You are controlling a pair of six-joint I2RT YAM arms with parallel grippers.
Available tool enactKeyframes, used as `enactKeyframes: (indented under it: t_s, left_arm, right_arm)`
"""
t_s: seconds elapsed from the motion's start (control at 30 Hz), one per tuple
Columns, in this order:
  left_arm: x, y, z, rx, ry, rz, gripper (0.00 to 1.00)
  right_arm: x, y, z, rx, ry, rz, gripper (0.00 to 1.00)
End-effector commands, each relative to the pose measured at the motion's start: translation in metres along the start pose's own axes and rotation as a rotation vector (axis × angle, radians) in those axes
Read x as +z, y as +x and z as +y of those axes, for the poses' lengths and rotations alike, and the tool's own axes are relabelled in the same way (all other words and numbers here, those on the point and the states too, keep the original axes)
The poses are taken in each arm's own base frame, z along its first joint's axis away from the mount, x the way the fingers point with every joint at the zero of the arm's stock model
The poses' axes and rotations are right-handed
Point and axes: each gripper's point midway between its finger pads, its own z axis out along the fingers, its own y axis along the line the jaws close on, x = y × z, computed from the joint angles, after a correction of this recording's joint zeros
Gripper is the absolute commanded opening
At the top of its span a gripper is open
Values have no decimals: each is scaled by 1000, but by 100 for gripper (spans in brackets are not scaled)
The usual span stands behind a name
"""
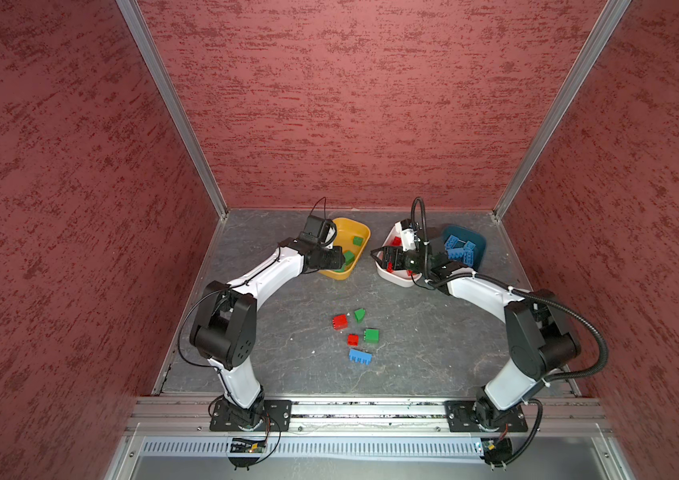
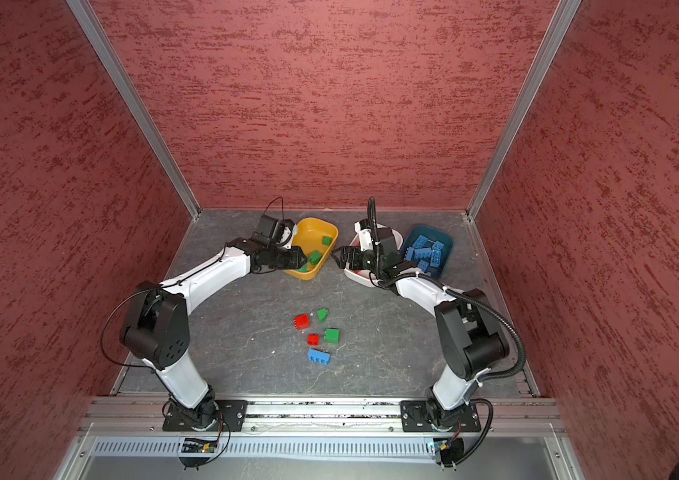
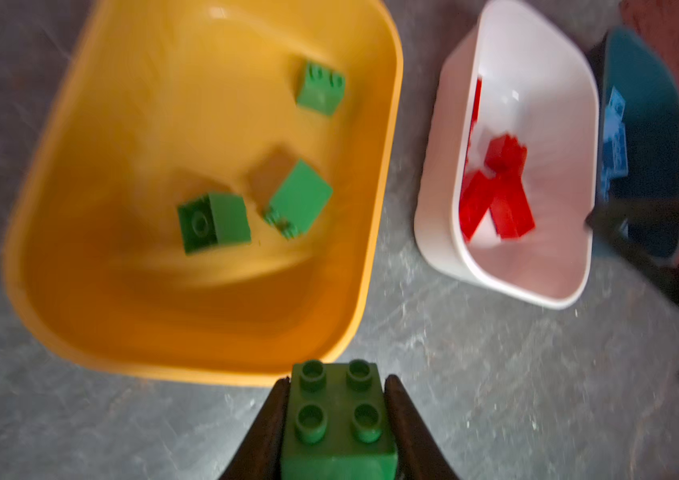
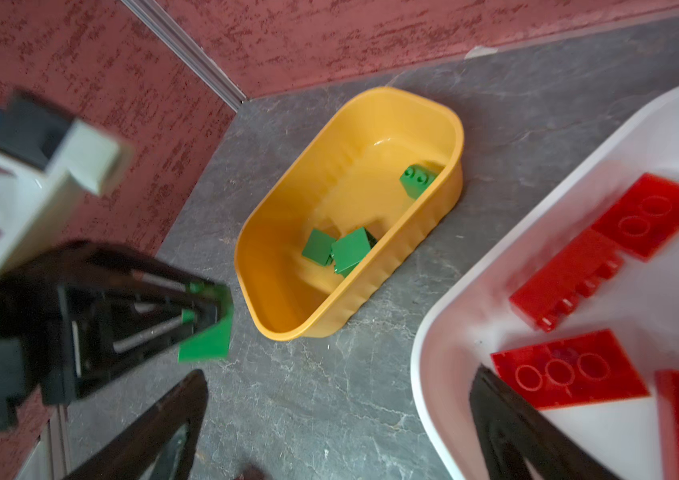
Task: Sort the legos into containers by color
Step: 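Lift the green brick over the yellow bin while the right moves to the pile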
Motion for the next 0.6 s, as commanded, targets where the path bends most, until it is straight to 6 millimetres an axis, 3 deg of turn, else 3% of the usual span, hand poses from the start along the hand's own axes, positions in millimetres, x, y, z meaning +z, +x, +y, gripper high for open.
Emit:
enactKeyframes:
  t_s: [0.0,0.3,0.4,0.57]
  left_arm:
    - [14,-40,18,-30,-115,-98,23]
    - [62,-77,38,-110,-221,-107,25]
    - [77,-80,41,-137,-228,-92,29]
    - [82,-85,27,-123,-196,-84,62]
  right_arm:
    - [4,2,10,-13,-15,13,99]
    - [5,26,7,4,22,52,99]
    - [3,32,9,-1,22,52,99]
    - [-3,53,3,0,57,99,99]
